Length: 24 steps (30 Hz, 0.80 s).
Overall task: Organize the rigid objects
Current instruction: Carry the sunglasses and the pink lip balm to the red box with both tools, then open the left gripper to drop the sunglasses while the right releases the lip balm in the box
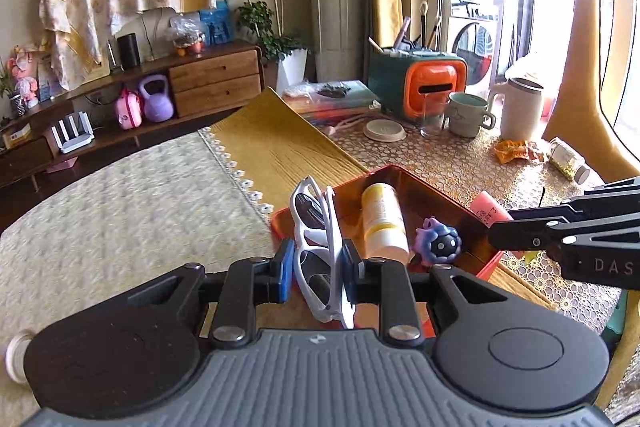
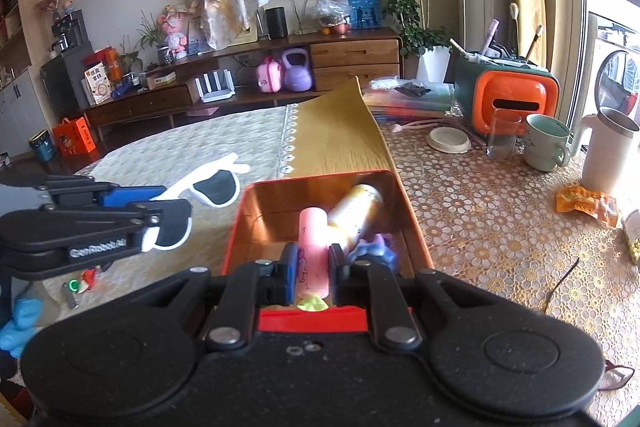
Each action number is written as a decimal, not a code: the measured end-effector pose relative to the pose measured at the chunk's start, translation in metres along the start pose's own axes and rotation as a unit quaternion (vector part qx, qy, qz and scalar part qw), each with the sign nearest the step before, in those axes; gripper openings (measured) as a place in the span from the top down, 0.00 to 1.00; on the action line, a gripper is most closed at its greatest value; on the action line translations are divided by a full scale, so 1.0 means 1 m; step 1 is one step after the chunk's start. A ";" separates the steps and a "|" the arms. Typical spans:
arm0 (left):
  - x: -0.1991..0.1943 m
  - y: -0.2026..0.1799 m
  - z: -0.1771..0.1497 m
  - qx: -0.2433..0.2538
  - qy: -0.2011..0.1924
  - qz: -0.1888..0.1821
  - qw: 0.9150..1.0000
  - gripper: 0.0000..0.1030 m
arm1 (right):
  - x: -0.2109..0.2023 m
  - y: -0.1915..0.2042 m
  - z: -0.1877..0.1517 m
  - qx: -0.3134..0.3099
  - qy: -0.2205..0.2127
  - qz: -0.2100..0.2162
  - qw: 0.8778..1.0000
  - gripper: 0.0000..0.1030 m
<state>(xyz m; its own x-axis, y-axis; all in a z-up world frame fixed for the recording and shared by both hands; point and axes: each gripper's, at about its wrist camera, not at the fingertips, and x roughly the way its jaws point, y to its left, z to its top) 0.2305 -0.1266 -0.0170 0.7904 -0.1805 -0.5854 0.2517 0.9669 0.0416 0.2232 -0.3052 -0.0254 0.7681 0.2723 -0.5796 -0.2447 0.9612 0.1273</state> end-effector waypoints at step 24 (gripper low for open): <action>0.110 -0.020 0.016 -0.017 0.095 0.007 0.995 0.76 | 0.082 0.002 -0.001 -0.060 0.101 0.021 0.993 0.86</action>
<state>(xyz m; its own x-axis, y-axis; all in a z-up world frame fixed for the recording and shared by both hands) 0.3220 -0.1687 -0.0691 0.6726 -0.1337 -0.7279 0.2199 0.9752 0.0241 0.2852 -0.2807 -0.0733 0.6246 0.2854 -0.7269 -0.3509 0.9341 0.0652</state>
